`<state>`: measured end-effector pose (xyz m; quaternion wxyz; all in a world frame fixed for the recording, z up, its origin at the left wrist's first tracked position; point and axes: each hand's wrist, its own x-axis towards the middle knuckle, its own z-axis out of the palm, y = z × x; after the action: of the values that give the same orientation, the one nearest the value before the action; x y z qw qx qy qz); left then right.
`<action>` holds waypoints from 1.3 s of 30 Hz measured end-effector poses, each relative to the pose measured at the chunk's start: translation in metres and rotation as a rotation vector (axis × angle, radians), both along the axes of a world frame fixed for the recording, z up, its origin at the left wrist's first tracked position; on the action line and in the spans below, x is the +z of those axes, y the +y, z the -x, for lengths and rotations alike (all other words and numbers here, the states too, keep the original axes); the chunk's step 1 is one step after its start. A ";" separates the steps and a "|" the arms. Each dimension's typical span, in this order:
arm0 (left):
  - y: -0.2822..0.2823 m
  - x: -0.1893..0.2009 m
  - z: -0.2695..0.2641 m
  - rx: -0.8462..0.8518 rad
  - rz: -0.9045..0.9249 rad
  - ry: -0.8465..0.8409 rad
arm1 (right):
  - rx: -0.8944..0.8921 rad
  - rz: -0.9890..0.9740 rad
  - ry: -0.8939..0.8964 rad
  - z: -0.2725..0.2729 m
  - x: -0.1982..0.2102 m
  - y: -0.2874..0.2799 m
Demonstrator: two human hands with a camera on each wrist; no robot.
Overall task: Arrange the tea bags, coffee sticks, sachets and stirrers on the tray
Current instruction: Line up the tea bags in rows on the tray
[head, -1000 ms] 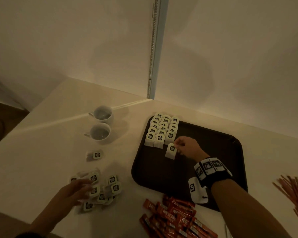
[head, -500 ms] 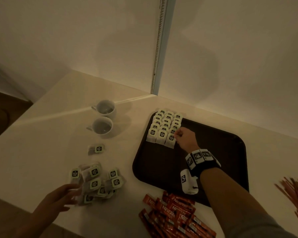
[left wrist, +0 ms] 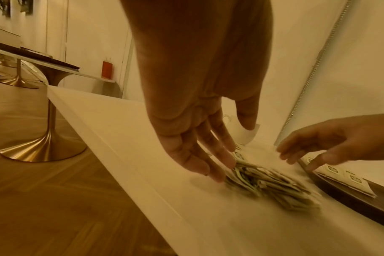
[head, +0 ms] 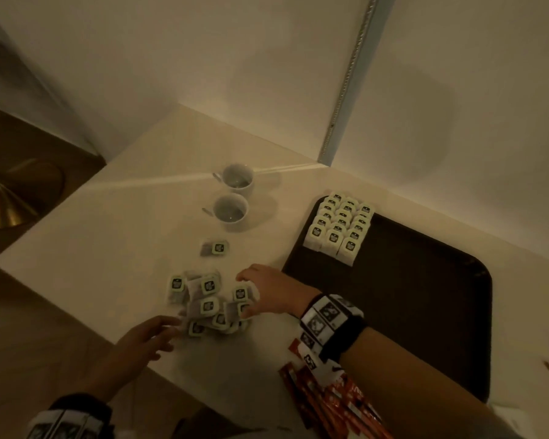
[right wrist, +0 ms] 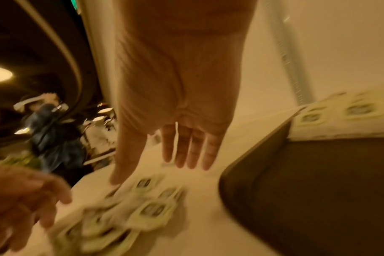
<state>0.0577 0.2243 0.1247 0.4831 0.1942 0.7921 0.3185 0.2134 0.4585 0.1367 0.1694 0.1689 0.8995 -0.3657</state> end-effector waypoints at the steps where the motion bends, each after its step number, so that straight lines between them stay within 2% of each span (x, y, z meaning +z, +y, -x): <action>1: -0.005 -0.002 0.000 0.003 -0.007 0.006 | 0.041 -0.036 -0.056 0.006 -0.005 -0.007; 5: -0.026 -0.005 -0.002 0.010 -0.038 0.027 | 0.163 -0.281 -0.116 0.017 -0.019 -0.029; 7: -0.035 -0.006 -0.002 0.005 -0.043 0.022 | 0.163 -0.304 -0.120 0.018 -0.022 -0.033; 16: -0.052 -0.003 0.000 0.005 -0.057 0.036 | 0.064 -0.207 -0.060 0.012 -0.027 -0.032; 21: -0.045 0.004 0.004 -0.013 -0.104 0.034 | 0.019 -0.174 -0.122 0.011 -0.026 -0.026; 26: -0.017 0.020 0.007 -0.069 -0.159 0.055 | -0.031 -0.045 -0.169 0.015 -0.021 -0.022; 30: 0.020 0.032 0.007 -0.079 -0.236 0.024 | -0.078 -0.020 -0.146 0.014 -0.002 -0.008; 33: 0.053 0.044 0.002 -0.020 -0.333 -0.153 | -0.081 -0.019 -0.078 0.017 0.026 0.004; 36: 0.089 0.048 -0.003 0.022 -0.337 -0.465 | 0.003 -0.055 -0.020 0.028 0.063 0.009; 39: 0.117 0.049 -0.004 -0.060 -0.287 -0.777 | 0.055 -0.019 0.018 0.043 0.092 0.009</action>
<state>0.0620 0.3409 0.1735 0.7232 0.1479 0.4924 0.4611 0.1708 0.4675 0.2290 0.1696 0.1424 0.9086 -0.3540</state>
